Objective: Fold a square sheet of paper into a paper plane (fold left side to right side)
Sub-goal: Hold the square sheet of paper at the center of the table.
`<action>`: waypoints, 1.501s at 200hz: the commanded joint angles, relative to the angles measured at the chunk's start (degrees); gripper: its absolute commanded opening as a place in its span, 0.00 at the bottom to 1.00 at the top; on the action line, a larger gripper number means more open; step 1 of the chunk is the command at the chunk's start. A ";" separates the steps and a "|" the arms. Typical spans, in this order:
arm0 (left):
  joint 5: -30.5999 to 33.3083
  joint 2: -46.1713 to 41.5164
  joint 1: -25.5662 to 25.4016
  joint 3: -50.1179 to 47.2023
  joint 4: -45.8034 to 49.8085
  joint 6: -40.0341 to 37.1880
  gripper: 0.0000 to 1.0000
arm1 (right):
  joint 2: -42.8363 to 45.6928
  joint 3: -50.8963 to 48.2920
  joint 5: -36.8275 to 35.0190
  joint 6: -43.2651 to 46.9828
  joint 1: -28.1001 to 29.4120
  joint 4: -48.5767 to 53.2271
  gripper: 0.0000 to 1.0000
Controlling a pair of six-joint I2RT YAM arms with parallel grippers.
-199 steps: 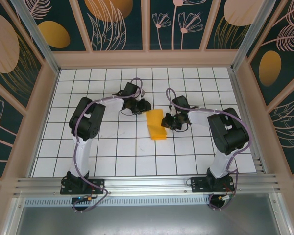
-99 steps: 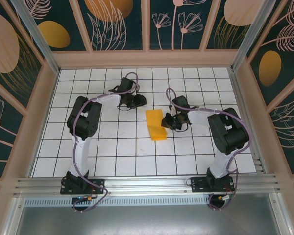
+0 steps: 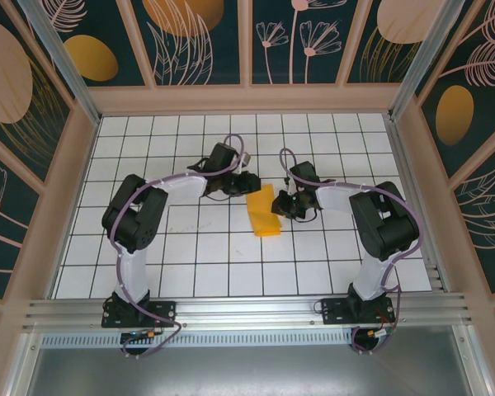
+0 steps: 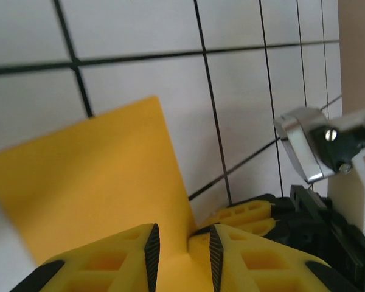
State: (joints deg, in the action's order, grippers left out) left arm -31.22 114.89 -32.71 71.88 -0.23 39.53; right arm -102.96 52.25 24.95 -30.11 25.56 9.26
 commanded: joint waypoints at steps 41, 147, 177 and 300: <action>-0.03 5.53 -0.68 -0.90 -3.11 3.25 0.30 | -5.19 -2.97 -5.49 -0.39 1.51 3.52 0.19; 2.45 6.05 -1.30 -3.94 -1.35 2.18 0.30 | 4.88 -0.02 -0.57 -0.06 -2.90 0.11 0.24; 2.61 6.13 -1.44 -3.85 -1.35 2.13 0.30 | 1.75 3.82 1.96 -0.16 -3.15 -2.06 0.21; 2.33 6.00 -1.88 -3.67 -1.08 2.04 0.30 | -11.38 15.89 6.03 -0.27 -2.30 -3.53 0.18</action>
State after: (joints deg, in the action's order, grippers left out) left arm -30.76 119.61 -33.47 69.89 -4.10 41.89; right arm -112.44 66.63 28.67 -30.48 22.50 6.20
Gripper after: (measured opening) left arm 0.298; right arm 0.184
